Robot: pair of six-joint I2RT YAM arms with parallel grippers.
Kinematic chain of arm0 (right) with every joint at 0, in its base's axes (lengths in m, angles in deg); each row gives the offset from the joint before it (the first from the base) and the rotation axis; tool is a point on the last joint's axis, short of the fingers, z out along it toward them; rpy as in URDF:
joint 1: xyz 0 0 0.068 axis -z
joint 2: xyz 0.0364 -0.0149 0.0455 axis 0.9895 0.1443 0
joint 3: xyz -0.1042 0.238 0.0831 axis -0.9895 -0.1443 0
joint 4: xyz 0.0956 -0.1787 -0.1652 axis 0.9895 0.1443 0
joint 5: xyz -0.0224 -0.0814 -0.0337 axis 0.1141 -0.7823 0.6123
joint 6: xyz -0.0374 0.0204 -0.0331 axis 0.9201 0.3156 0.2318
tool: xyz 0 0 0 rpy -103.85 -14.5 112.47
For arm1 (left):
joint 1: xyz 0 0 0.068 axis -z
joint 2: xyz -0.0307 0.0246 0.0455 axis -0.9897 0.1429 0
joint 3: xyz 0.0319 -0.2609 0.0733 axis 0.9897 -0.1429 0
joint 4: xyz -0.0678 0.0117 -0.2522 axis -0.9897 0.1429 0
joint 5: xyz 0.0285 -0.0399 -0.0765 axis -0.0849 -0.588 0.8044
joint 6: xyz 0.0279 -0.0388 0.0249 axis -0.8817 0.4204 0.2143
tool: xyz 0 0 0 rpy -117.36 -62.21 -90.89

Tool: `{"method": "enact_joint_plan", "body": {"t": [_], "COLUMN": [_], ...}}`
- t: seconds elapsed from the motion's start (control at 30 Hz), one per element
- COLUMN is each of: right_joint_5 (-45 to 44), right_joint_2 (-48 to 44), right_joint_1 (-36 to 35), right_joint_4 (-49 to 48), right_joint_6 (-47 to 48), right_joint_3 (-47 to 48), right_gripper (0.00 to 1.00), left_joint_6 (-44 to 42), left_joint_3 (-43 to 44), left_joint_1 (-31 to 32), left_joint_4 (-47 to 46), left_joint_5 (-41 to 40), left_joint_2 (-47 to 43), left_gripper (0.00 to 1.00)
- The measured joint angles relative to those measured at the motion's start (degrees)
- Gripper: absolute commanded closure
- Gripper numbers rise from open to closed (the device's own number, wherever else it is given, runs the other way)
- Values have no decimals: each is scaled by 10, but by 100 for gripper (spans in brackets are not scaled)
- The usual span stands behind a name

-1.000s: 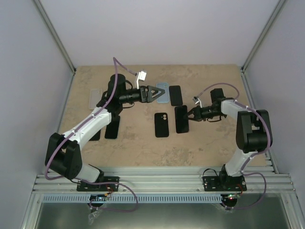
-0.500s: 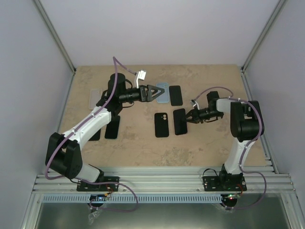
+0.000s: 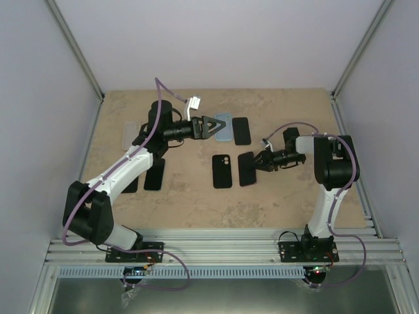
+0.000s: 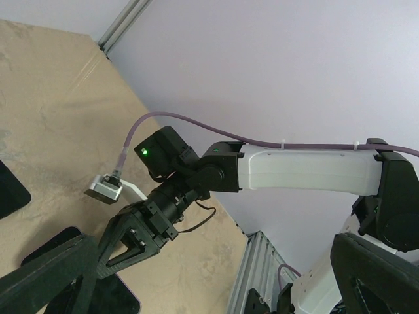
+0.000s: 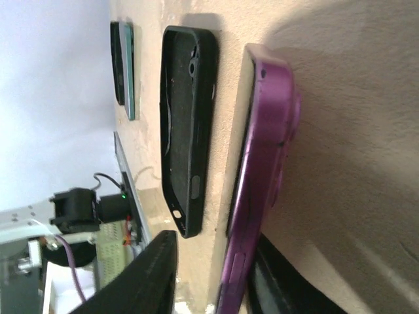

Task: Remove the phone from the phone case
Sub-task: Place the phone at the center of the board.

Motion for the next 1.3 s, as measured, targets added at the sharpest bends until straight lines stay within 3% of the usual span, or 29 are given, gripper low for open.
{"method": "enact_joint_plan", "body": {"t": [0.27, 0.63, 0.97, 1.3], "right_joint_5": [-7, -41, -73, -91], "right_joint_2": [-2, -53, -136, -235], "right_joint_1": [5, 12, 19, 65], "right_joint_4": [-10, -18, -22, 0], "right_joint_6": [-14, -26, -21, 12], "right_joint_3": [-2, -24, -33, -2], "right_gripper": [46, 4, 2, 2], "left_joint_6": [2, -8, -36, -179], "left_joint_3": [0, 7, 16, 204], "left_joint_1": [-3, -20, -71, -133], "left_joint_4": [0, 19, 79, 330], "left_joint_5": [0, -11, -21, -55], "left_joint_2": [4, 4, -12, 14], "left_gripper": [1, 1, 1, 1]}}
